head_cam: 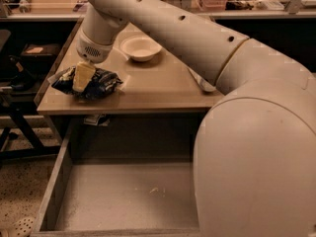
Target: Pick blue chip bag from top drawer and place on counter
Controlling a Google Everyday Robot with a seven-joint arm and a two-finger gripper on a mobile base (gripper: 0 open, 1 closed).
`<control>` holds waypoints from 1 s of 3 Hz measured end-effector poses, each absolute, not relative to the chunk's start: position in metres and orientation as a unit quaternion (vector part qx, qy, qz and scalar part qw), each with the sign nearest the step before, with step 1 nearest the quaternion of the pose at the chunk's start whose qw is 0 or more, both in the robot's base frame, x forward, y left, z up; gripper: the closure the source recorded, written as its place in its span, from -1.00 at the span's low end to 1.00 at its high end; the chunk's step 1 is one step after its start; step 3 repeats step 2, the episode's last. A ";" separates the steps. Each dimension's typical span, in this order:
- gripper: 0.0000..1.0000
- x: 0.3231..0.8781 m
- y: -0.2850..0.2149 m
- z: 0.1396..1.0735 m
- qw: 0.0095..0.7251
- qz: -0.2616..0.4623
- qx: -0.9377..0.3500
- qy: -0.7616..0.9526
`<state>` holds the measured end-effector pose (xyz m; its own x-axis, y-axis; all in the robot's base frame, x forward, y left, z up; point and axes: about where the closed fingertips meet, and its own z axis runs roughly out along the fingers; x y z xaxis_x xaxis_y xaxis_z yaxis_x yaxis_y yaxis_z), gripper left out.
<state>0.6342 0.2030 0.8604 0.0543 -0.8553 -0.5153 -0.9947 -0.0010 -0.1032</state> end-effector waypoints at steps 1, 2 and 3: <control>-1.00 0.634 0.203 0.860 0.225 0.155 -0.690 0.670; -1.00 0.634 0.203 0.860 0.225 0.155 -0.690 0.670; -1.00 0.634 0.203 0.860 0.225 0.155 -0.690 0.670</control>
Offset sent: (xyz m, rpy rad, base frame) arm 0.0000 0.0000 0.0000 0.0000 0.0000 0.0000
